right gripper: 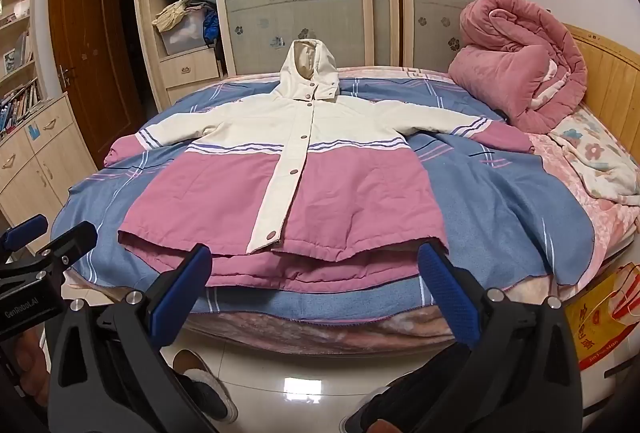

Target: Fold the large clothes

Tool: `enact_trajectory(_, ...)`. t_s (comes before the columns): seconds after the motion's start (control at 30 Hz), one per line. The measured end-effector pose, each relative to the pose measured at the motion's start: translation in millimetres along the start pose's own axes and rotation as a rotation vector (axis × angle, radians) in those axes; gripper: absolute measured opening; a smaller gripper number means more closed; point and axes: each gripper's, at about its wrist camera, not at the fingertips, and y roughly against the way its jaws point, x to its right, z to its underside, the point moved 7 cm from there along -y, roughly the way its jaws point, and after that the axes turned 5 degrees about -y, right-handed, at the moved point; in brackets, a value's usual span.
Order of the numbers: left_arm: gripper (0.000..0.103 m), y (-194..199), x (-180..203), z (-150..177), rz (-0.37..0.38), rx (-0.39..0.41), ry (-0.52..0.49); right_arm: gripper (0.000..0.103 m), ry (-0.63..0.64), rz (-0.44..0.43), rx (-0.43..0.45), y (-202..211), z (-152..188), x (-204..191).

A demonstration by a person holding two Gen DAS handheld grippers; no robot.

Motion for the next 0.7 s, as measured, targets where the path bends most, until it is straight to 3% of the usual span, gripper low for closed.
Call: enact_trajectory(0.7, 0.101, -2.4, 2.4, 0.1, 0.007, -0.017, -0.004, 0.102, -0.004, 0.005, -0.007, -3.4, 2.1, 0.8)
